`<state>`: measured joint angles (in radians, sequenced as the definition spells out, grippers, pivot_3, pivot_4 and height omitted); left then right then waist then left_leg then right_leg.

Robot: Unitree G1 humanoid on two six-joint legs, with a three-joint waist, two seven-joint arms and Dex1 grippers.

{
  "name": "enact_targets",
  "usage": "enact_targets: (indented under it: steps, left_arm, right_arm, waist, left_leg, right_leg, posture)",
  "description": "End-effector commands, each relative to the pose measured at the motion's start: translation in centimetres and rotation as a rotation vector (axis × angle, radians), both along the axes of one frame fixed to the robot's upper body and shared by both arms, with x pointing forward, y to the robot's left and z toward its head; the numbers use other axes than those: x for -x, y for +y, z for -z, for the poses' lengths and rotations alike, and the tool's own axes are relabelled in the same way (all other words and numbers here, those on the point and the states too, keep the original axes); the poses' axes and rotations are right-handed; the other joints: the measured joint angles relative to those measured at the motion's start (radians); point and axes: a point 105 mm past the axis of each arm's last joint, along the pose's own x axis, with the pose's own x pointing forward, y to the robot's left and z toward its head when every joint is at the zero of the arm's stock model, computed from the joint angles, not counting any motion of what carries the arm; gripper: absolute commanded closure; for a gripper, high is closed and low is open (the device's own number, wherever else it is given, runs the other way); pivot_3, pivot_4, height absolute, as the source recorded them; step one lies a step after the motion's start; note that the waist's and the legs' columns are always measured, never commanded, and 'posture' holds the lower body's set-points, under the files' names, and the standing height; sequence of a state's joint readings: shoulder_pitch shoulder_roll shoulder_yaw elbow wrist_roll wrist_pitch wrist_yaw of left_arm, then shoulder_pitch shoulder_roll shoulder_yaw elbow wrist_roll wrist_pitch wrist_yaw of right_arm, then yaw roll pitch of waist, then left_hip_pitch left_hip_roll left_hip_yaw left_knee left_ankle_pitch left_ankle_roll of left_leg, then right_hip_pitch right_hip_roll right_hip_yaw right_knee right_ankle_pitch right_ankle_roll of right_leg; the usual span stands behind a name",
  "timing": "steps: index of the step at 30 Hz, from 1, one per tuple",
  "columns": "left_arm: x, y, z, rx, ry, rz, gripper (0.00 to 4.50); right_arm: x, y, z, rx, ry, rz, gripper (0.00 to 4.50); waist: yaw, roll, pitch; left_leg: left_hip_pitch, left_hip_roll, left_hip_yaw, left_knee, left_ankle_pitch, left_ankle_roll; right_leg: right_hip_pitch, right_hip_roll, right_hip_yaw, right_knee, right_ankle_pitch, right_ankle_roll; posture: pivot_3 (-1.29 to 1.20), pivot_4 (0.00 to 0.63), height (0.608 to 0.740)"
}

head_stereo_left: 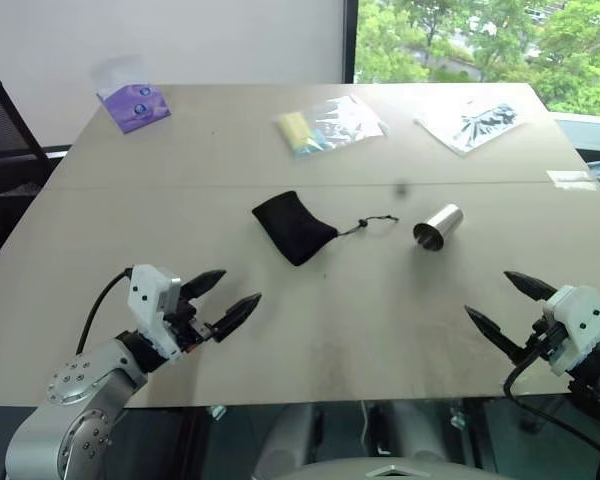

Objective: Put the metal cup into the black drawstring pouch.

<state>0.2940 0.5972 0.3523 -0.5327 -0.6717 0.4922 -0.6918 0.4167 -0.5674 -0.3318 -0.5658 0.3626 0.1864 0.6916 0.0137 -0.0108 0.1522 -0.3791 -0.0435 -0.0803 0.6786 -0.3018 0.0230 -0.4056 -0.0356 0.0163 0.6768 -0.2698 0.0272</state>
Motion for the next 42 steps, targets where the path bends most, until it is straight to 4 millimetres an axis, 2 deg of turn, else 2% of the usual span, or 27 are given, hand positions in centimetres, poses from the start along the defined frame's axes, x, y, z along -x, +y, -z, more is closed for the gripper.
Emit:
enact_targets:
  steps: [1, 13, 21, 24, 27, 31, 34, 36, 38, 42]
  left_arm:
    - [-0.2, -0.4, -1.1, 0.003, -0.05, 0.011, 0.01]
    - [-1.8, -0.9, -2.5, 0.044, -0.09, -0.002, 0.01]
    - [-2.3, -1.6, -3.3, 0.077, -0.09, 0.018, 0.01]
    - [-2.3, -2.2, -3.5, 0.063, -0.088, 0.031, 0.01]
    - [-2.6, -3.2, -3.5, -0.011, -0.107, 0.037, 0.01]
    - [-4.6, -4.0, -4.1, -0.093, -0.127, -0.047, 0.01]
    - [-6.0, -5.2, -3.2, -0.242, -0.018, -0.015, 0.01]
    - [-7.1, -6.2, -3.5, -0.445, -0.069, -0.006, 0.01]
    - [-8.0, -7.4, -3.8, -0.524, -0.1, -0.006, 0.01]
    - [-8.8, -9.1, -3.1, -0.625, -0.071, 0.026, 0.01]
  right_arm:
    - [-0.2, 0.7, -0.9, -0.012, -0.051, -0.019, 0.06]
    - [-1.6, 4.6, -3.8, -0.115, -0.141, -0.164, 0.06]
    - [-1.1, 7.7, -6.4, -0.149, -0.201, -0.349, 0.06]
    - [-0.5, 8.7, -6.7, -0.128, -0.176, -0.434, 0.06]
    - [0.1, 9.4, -6.3, -0.106, -0.134, -0.512, 0.06]
    - [0.5, 9.9, -5.8, -0.094, -0.09, -0.59, 0.06]
    - [0.4, 9.9, -6.0, -0.093, -0.089, -0.598, 0.06]
    - [0.3, 9.7, -5.7, -0.081, -0.087, -0.595, 0.06]
    - [0.2, 9.5, -5.5, -0.071, -0.083, -0.591, 0.06]
    - [0.5, 9.3, -5.3, -0.065, -0.079, -0.578, 0.06]
  waist:
    - [0.0, 0.0, 0.0]
    - [-0.001, 0.0, 0.0]
    - [-0.002, 0.0, 0.0]
    - [-0.001, 0.0, 0.0]
    - [0.001, 0.0, 0.0]
    - [0.001, -0.001, 0.0]
    - [0.0, -0.001, 0.0]
    - [-0.002, -0.002, 0.001]
    - [0.002, -0.003, 0.001]
    - [-0.003, -0.003, 0.001]
  left_leg:
    - [0.0, 0.0, 0.0, 0.0, 0.0, 0.0]
    - [0.0, 0.0, 0.0, 0.0, 0.0, 0.0]
    - [0.0, 0.0, 0.0, 0.0, 0.0, 0.0]
    - [0.0, 0.0, 0.0, 0.0, 0.0, 0.0]
    - [0.0, 0.0, 0.0, 0.0, 0.0, 0.0]
    - [0.0, -0.001, -0.001, 0.001, 0.0, 0.0]
    - [0.0, -0.001, -0.001, 0.001, 0.0, 0.0]
    - [0.0, -0.001, -0.001, 0.001, 0.0, 0.0]
    - [-0.001, -0.002, -0.001, 0.002, 0.0, 0.0]
    - [-0.001, -0.003, -0.002, 0.002, 0.0, 0.0]
  right_leg:
    - [0.0, 0.0, 0.0, 0.0, 0.0, 0.0]
    - [0.0, 0.0, 0.0, 0.0, 0.0, 0.0]
    - [0.0, 0.0, 0.0, 0.0, 0.0, 0.0]
    - [0.0, 0.0, 0.0, 0.0, 0.0, 0.0]
    - [0.0, 0.0, 0.0, 0.0, 0.0, 0.0]
    - [0.0, 0.0, -0.001, 0.0, 0.0, 0.0]
    - [0.0, 0.001, -0.001, 0.001, 0.0, 0.0]
    - [0.0, 0.0, -0.001, 0.001, 0.0, 0.0]
    - [0.0, 0.001, -0.001, 0.001, 0.0, 0.0]
    - [0.0, 0.0, 0.0, 0.0, 0.0, 0.001]
  posture:
    - [0.0, 0.15, 0.74]
    - [0.0, 0.15, 0.74]
    - [0.0, 0.15, 0.74]
    - [0.0, 0.15, 0.74]
    - [0.0, 0.15, 0.74]
    - [0.0, 0.15, 0.74]
    - [0.0, 0.15, 0.74]
    - [0.0, 0.15, 0.74]
    - [0.0, 0.15, 0.74]
    - [0.0, 0.15, 0.74]
